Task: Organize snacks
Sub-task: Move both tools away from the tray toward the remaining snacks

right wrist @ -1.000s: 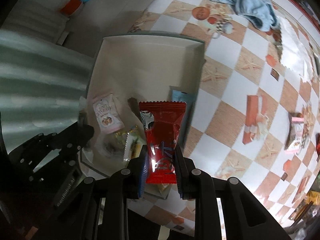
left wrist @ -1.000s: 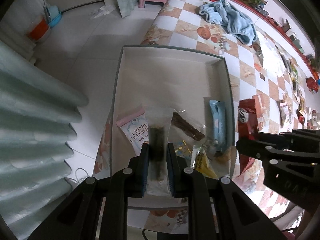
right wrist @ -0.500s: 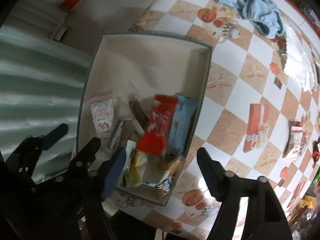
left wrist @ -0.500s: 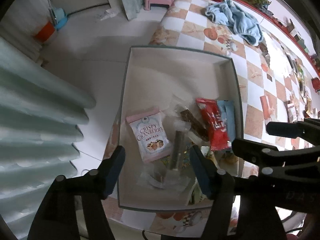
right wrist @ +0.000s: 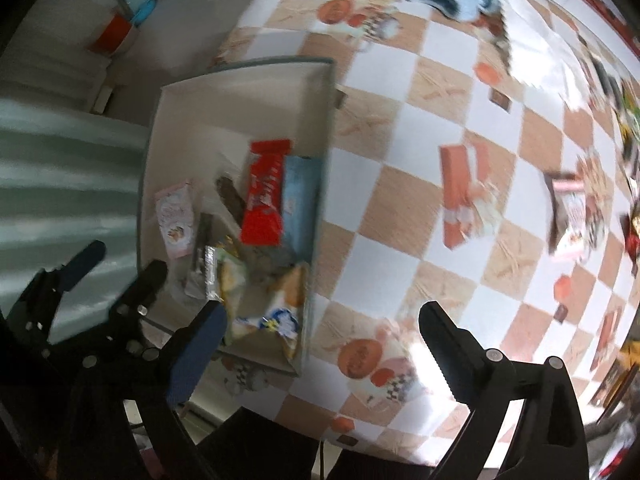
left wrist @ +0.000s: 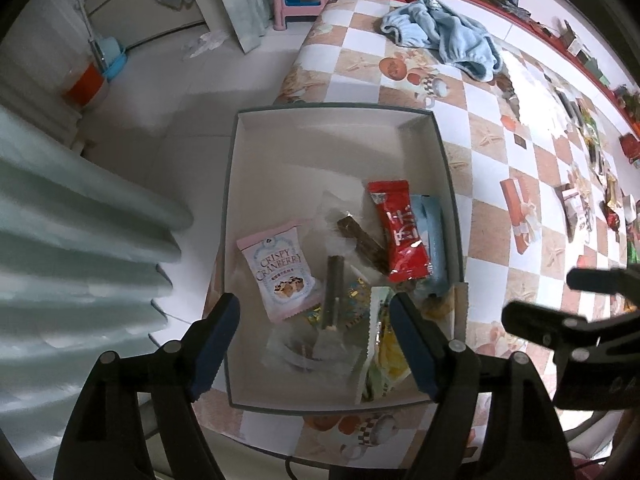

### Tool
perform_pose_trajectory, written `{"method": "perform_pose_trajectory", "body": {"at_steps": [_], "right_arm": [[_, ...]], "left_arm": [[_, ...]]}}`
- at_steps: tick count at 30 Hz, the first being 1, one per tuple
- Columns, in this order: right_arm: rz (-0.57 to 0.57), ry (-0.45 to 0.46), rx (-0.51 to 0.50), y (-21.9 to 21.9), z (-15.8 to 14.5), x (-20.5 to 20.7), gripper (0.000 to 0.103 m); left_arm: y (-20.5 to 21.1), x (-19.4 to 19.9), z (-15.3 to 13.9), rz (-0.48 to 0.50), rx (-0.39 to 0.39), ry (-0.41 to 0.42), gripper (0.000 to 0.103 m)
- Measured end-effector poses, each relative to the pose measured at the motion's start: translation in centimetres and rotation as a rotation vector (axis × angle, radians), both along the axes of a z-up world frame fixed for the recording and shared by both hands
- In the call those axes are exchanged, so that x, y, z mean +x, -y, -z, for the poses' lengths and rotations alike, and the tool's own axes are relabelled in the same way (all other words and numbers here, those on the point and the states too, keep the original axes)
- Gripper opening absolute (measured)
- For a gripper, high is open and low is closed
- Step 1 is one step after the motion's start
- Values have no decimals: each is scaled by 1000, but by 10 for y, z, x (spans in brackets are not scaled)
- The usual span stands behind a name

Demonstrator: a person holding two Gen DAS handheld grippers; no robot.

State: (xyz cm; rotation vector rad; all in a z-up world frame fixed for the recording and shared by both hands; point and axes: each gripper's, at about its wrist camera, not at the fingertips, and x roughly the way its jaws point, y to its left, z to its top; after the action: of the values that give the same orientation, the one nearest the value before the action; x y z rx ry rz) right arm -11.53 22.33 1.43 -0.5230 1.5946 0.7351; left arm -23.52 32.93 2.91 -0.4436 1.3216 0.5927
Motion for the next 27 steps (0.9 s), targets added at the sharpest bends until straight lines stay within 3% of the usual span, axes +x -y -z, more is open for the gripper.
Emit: {"method": "perform_pose_trajectory", "body": {"at_steps": [2, 14, 27], "right_arm": [[23, -11, -12, 13, 1, 0, 102], [260, -29, -44, 97, 5, 24, 102], [382, -27, -18, 141, -3, 39, 102]], "left_arm": [[3, 2, -5, 8, 18, 1, 80], [20, 24, -42, 91, 90, 24, 80], [50, 56, -77, 193, 144, 61, 81]]}}
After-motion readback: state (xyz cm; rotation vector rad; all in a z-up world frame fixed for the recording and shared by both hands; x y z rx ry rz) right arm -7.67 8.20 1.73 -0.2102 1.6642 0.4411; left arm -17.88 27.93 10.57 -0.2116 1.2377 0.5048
